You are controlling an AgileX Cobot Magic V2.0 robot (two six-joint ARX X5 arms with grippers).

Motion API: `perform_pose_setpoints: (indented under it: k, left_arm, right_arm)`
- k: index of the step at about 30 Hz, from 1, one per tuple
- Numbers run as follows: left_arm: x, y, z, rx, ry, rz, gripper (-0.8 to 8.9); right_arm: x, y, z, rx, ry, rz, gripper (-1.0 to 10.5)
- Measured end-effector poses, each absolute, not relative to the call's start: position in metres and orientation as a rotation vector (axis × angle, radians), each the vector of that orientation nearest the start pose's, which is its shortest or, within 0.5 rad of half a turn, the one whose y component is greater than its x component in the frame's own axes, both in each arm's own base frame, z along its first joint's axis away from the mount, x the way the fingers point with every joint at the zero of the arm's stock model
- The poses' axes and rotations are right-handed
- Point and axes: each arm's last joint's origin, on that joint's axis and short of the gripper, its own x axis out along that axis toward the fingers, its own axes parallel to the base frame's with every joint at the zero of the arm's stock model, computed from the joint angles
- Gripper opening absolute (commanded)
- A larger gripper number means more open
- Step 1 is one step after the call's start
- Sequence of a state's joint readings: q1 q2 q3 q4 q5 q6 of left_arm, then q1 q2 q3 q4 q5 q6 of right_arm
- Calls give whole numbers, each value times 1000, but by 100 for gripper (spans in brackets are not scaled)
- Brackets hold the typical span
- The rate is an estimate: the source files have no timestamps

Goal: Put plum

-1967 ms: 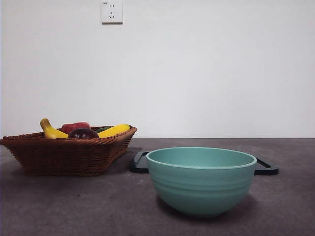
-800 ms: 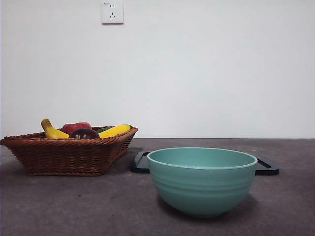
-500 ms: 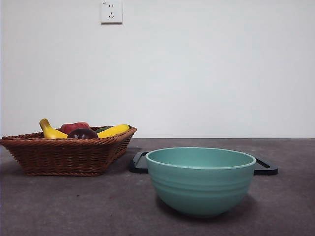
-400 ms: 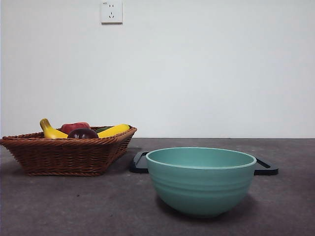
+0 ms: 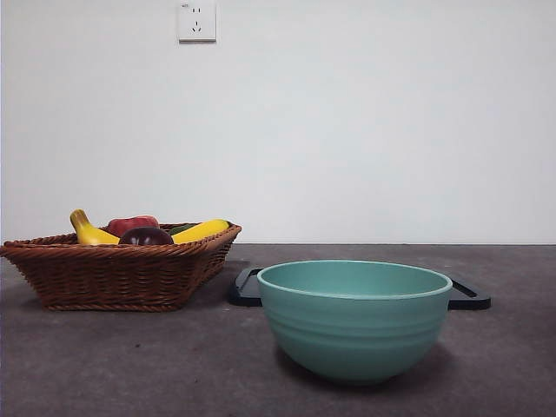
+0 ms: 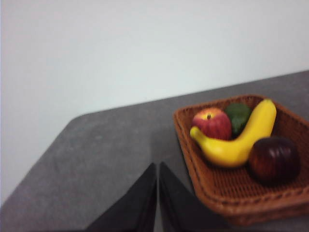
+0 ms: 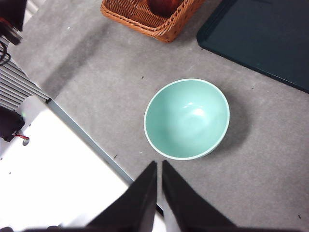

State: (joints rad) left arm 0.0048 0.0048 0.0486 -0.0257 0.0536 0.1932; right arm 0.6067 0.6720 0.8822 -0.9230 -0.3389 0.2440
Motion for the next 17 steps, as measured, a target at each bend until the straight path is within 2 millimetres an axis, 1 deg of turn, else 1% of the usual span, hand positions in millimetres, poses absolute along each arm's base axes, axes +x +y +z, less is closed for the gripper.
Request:
perform_pose_setpoints:
  k: [3, 6, 12, 17]
  left_arm:
    - [96, -1, 170, 188, 17, -49, 8]
    - [96, -1, 169, 176, 24, -49, 8]
    - [95, -1, 158, 166, 138, -58, 8]
    - [95, -1, 157, 133, 151, -56, 8]
  right_arm:
    - [87, 72, 315, 117, 837, 808, 6]
    - [87, 72, 315, 117, 838, 808, 6]
    - [87, 72, 315, 117, 837, 808, 6]
    - [87, 72, 315, 117, 838, 808, 6]
